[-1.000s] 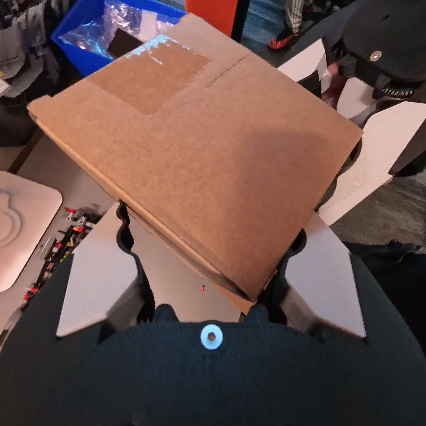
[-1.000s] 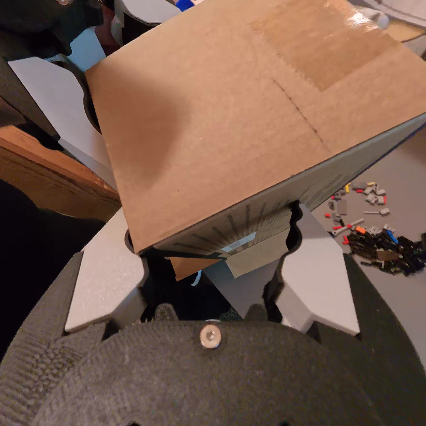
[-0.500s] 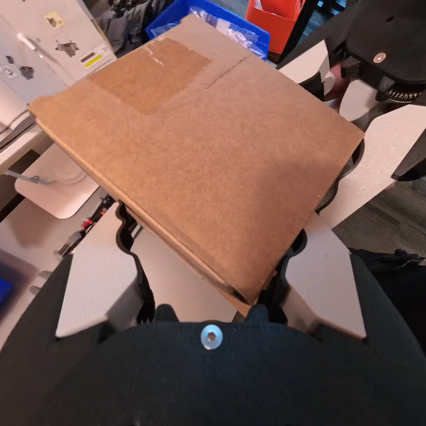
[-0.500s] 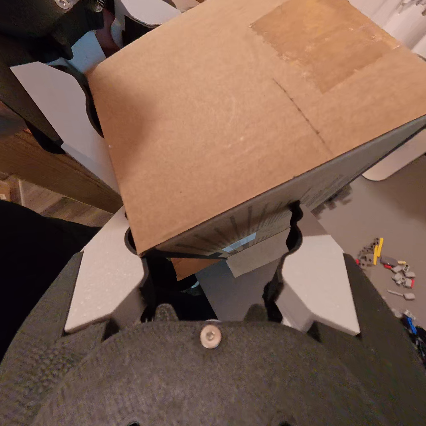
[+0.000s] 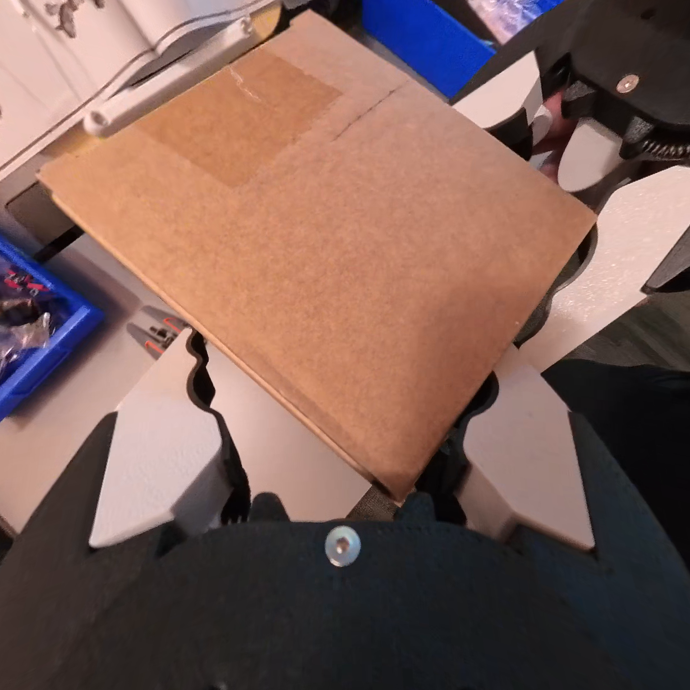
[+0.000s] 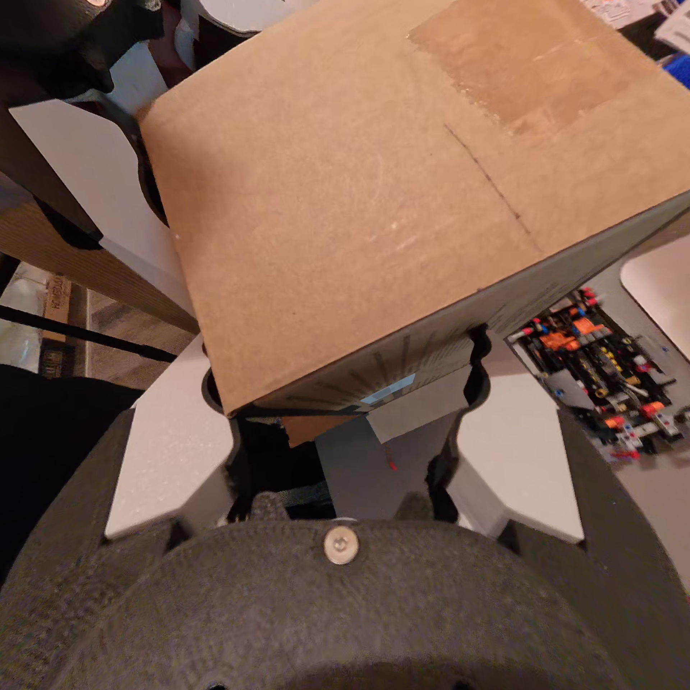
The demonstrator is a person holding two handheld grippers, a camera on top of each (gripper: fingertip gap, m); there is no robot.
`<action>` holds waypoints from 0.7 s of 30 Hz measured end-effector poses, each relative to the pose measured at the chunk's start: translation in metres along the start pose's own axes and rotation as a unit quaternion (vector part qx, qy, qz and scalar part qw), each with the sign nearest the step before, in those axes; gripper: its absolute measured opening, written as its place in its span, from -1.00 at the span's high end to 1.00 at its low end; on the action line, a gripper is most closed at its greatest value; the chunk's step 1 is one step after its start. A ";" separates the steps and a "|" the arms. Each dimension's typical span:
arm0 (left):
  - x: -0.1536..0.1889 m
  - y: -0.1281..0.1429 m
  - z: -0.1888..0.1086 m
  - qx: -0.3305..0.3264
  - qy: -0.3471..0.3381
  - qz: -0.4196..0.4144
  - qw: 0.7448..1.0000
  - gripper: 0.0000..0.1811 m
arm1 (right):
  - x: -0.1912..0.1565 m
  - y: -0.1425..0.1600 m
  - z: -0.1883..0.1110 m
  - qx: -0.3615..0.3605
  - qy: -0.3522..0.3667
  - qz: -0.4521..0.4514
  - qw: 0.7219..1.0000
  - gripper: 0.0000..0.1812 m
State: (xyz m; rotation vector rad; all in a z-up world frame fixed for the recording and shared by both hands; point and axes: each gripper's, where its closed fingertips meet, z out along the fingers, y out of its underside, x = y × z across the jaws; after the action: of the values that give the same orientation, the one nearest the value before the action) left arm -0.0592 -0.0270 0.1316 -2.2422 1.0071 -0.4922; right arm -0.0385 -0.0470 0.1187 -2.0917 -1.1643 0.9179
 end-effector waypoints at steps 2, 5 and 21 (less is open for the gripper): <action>-0.011 0.015 -0.007 0.001 -0.009 -0.012 1.000 -0.55 | -0.006 -0.004 0.017 -0.008 -0.007 -0.011 1.000 -0.44; -0.028 0.038 -0.008 0.008 -0.018 -0.033 0.999 -0.55 | -0.008 -0.002 0.046 -0.031 -0.022 -0.026 0.999 -0.44; -0.063 0.071 -0.033 0.013 -0.089 -0.092 0.992 -0.50 | -0.025 -0.022 0.087 -0.106 -0.052 -0.083 0.990 -0.43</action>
State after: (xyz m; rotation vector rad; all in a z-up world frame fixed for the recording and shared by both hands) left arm -0.1557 -0.0280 0.1031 -2.3200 0.7030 -0.3731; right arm -0.1272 -0.0461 0.0900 -2.0908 -1.5240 0.8648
